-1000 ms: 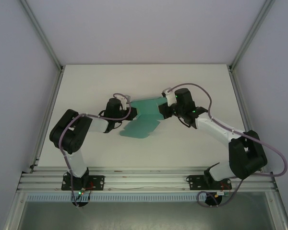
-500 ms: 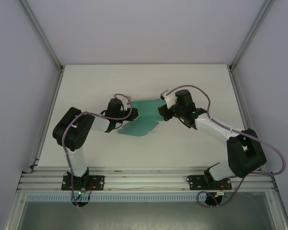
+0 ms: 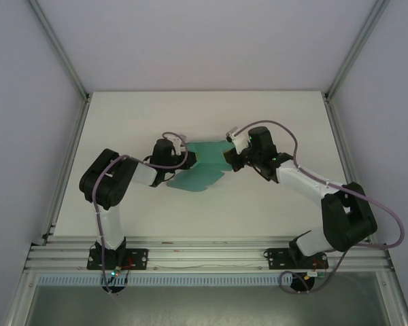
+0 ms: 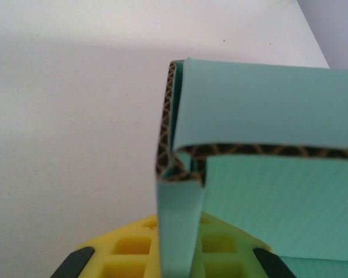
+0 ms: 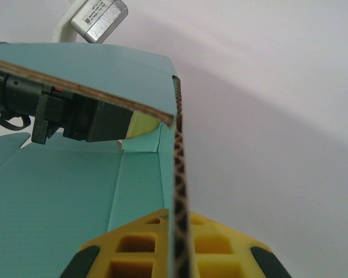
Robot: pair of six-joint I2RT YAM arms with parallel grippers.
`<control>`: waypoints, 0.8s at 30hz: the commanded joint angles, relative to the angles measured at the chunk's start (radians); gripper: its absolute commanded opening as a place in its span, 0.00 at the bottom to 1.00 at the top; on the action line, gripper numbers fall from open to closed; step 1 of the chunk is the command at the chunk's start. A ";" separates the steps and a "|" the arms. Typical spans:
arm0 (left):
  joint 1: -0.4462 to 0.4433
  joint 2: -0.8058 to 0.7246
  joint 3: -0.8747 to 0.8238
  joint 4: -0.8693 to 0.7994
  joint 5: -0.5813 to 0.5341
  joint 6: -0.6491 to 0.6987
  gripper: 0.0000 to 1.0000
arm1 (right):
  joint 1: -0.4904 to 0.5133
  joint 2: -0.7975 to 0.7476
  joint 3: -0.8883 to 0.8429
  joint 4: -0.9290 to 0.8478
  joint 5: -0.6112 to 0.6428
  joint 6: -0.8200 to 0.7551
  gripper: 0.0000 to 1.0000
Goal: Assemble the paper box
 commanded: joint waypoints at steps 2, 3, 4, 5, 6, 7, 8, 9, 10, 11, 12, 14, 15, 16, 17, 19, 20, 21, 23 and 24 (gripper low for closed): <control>-0.020 -0.002 0.060 -0.141 -0.226 -0.028 0.00 | 0.021 0.005 -0.018 -0.116 0.004 0.003 0.00; -0.036 -0.008 0.072 -0.218 -0.310 -0.030 0.00 | 0.027 -0.008 -0.028 -0.106 0.018 0.006 0.00; -0.055 -0.043 0.091 -0.301 -0.418 -0.039 0.00 | 0.037 -0.024 -0.038 -0.091 0.041 0.006 0.00; -0.078 -0.055 0.113 -0.374 -0.515 -0.039 0.00 | 0.050 -0.041 -0.049 -0.076 0.067 0.005 0.00; -0.100 -0.063 0.143 -0.458 -0.610 -0.050 0.00 | 0.066 -0.056 -0.056 -0.065 0.097 0.007 0.00; -0.111 -0.066 0.170 -0.533 -0.681 -0.091 0.00 | 0.079 -0.068 -0.060 -0.063 0.129 0.008 0.00; -0.117 -0.065 0.190 -0.580 -0.713 -0.113 0.00 | 0.095 -0.078 -0.060 -0.059 0.173 0.013 0.00; -0.116 -0.064 0.200 -0.610 -0.732 -0.144 0.00 | 0.107 -0.089 -0.062 -0.056 0.212 0.016 0.00; -0.117 -0.063 0.199 -0.615 -0.743 -0.159 0.00 | 0.116 -0.098 -0.065 -0.053 0.241 0.018 0.00; -0.116 -0.060 0.201 -0.622 -0.752 -0.175 0.00 | 0.125 -0.108 -0.071 -0.039 0.267 0.026 0.00; -0.116 -0.054 0.216 -0.656 -0.773 -0.198 0.00 | 0.132 -0.117 -0.078 -0.030 0.278 0.029 0.00; -0.117 -0.034 0.247 -0.711 -0.803 -0.223 0.00 | 0.139 -0.124 -0.079 -0.021 0.287 0.033 0.00; -0.118 -0.023 0.263 -0.734 -0.824 -0.227 0.00 | 0.143 -0.123 -0.078 -0.019 0.288 0.033 0.00; -0.117 -0.020 0.278 -0.756 -0.835 -0.235 0.00 | 0.144 -0.123 -0.077 -0.020 0.293 0.030 0.00; -0.116 0.001 0.294 -0.780 -0.843 -0.243 0.00 | 0.148 -0.121 -0.074 -0.019 0.295 0.028 0.00; -0.118 0.018 0.319 -0.814 -0.866 -0.251 0.00 | 0.149 -0.116 -0.071 -0.015 0.297 0.028 0.00; -0.120 0.022 0.327 -0.828 -0.884 -0.262 0.00 | 0.148 -0.114 -0.073 -0.008 0.296 0.031 0.00; -0.122 0.026 0.337 -0.842 -0.900 -0.261 0.00 | 0.150 -0.113 -0.076 0.002 0.296 0.035 0.00; -0.123 0.033 0.361 -0.882 -0.921 -0.259 0.00 | 0.149 -0.113 -0.081 0.016 0.297 0.037 0.00; -0.124 0.040 0.374 -0.900 -0.935 -0.252 0.00 | 0.151 -0.111 -0.081 0.020 0.295 0.039 0.00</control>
